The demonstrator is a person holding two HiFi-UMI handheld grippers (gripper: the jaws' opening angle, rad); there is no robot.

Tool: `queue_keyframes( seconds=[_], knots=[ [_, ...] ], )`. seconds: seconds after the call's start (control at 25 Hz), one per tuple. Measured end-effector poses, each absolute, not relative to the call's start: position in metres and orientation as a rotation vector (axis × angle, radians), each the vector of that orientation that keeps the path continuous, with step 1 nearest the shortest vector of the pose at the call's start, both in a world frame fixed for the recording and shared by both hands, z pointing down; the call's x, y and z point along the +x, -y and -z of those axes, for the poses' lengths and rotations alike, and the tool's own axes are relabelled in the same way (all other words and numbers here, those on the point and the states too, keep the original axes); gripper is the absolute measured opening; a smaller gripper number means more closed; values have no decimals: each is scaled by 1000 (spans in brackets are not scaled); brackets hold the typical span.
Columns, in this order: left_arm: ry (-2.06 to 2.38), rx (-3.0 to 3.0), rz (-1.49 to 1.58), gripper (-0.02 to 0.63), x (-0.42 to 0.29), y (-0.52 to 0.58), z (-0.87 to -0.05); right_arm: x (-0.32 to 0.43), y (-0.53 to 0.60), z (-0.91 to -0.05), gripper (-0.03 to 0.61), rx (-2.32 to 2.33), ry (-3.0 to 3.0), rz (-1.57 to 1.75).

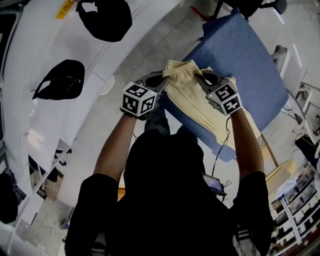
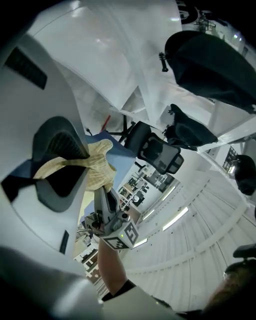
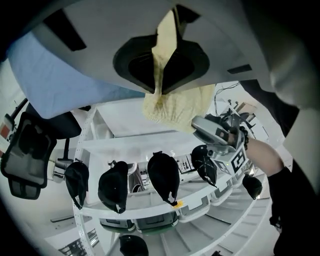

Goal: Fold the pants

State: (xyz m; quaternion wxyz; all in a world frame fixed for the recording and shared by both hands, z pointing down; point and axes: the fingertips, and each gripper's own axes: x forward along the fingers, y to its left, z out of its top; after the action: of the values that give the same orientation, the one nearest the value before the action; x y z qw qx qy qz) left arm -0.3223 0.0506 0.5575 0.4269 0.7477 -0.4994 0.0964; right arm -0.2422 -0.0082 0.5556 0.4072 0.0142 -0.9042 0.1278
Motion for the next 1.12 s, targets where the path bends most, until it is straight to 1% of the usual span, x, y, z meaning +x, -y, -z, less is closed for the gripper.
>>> queue_keyframes(
  seconds=[0.24,0.36,0.56,0.72,0.88,1.12],
  knots=[
    [1514,1888,-247,41,-280,-78,-509,-220,5,-534,29,-76,2389,-227],
    [1601,1925,-321,41,-235,-98,-486,-192,-4,-519,31,-137,2428,-163],
    [1657,1945,-370,42,-146,-114,-463,-124,-15,-500,31,-205,2445,-86],
    [1621,2012,-524,43,-66,-119,-469,-58,-21,-504,32,-175,2425,-58],
    [1480,2126,-638,43,11,-125,-487,3,-25,-520,35,-123,2372,-53],
    [1290,2169,-801,43,83,-133,-529,80,-27,-548,38,-20,2290,-111]
  ],
)
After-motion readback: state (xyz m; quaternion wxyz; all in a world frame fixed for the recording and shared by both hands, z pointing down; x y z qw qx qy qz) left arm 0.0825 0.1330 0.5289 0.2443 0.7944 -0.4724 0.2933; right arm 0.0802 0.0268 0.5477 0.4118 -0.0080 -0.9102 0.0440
